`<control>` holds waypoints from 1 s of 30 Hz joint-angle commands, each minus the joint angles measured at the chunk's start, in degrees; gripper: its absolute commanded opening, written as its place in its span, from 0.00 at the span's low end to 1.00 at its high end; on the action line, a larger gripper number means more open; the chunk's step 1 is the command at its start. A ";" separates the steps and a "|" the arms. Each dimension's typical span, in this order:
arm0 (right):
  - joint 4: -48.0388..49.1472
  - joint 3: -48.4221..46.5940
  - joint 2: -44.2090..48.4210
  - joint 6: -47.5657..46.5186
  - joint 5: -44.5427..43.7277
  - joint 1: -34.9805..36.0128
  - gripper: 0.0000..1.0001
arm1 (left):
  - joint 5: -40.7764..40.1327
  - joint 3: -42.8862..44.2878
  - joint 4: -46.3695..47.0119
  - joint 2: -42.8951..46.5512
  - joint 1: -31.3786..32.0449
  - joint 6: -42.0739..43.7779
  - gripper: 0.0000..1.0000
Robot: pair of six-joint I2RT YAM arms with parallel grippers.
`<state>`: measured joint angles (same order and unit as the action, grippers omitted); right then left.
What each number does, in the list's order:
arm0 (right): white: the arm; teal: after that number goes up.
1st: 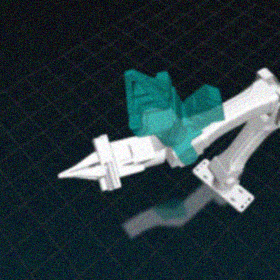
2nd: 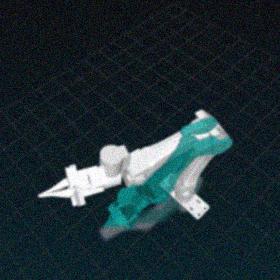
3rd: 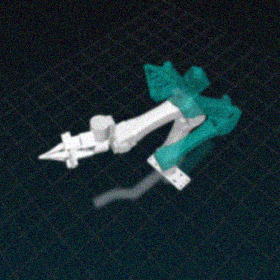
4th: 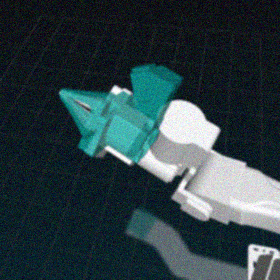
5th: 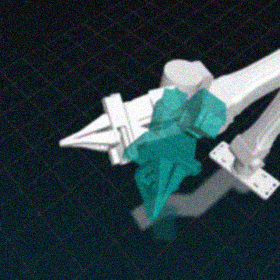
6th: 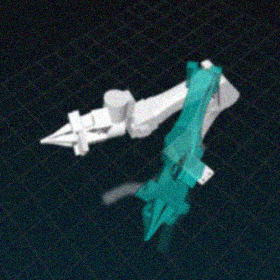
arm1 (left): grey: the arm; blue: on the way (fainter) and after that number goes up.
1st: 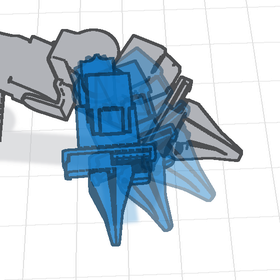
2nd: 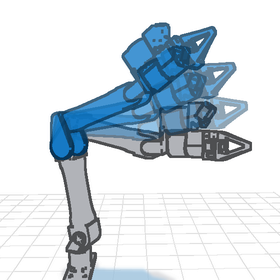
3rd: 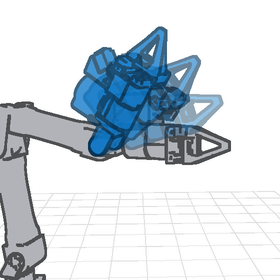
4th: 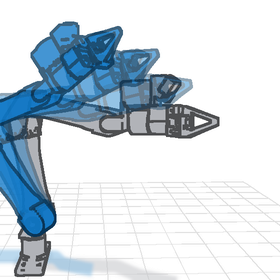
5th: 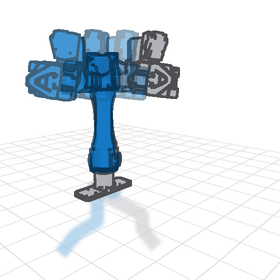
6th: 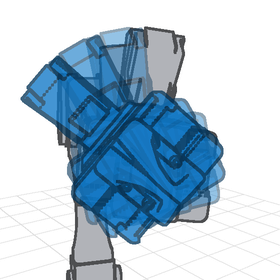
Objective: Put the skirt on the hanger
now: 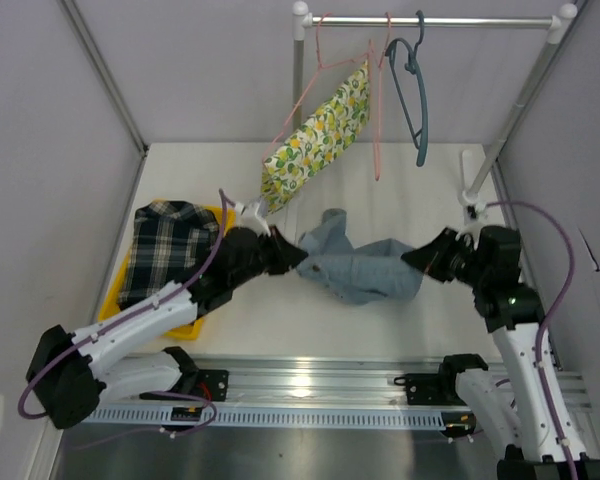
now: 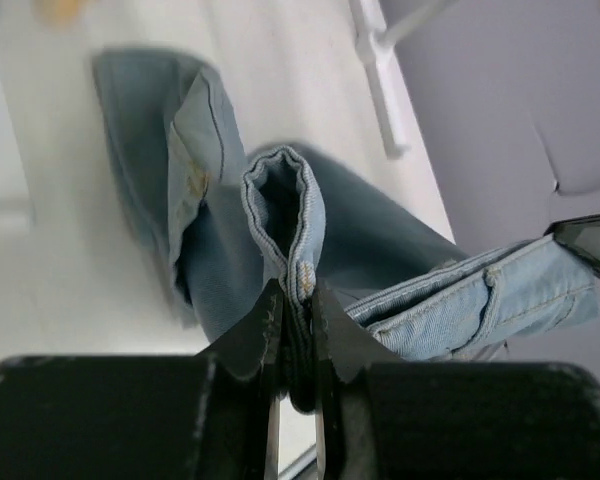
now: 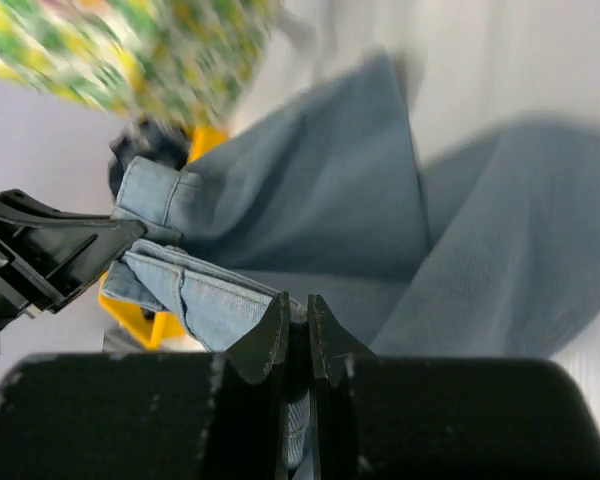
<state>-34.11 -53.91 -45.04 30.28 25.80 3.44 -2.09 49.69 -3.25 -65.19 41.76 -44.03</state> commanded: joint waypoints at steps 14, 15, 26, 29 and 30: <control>-6.23 23.41 19.03 9.53 -16.22 8.15 0.00 | -13.90 -25.00 -3.68 12.89 6.14 -7.65 0.68; -5.62 23.41 18.59 9.62 -16.40 8.33 0.00 | -14.60 -24.56 -6.83 12.98 6.14 -7.74 0.68; -2.37 23.50 15.68 10.67 -19.20 12.90 0.01 | -6.63 -18.50 -3.43 4.83 6.14 -5.29 0.78; -2.37 22.97 15.16 10.41 -20.00 13.96 0.01 | -3.72 -16.20 -1.51 -0.37 6.23 -2.82 0.78; -2.37 22.80 14.98 10.32 -20.00 14.05 0.01 | -2.76 -16.64 -0.63 -0.12 6.49 -2.73 0.77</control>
<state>-38.87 -29.98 -29.56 40.14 7.66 16.78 -9.02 31.05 -7.99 -64.47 47.79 -49.95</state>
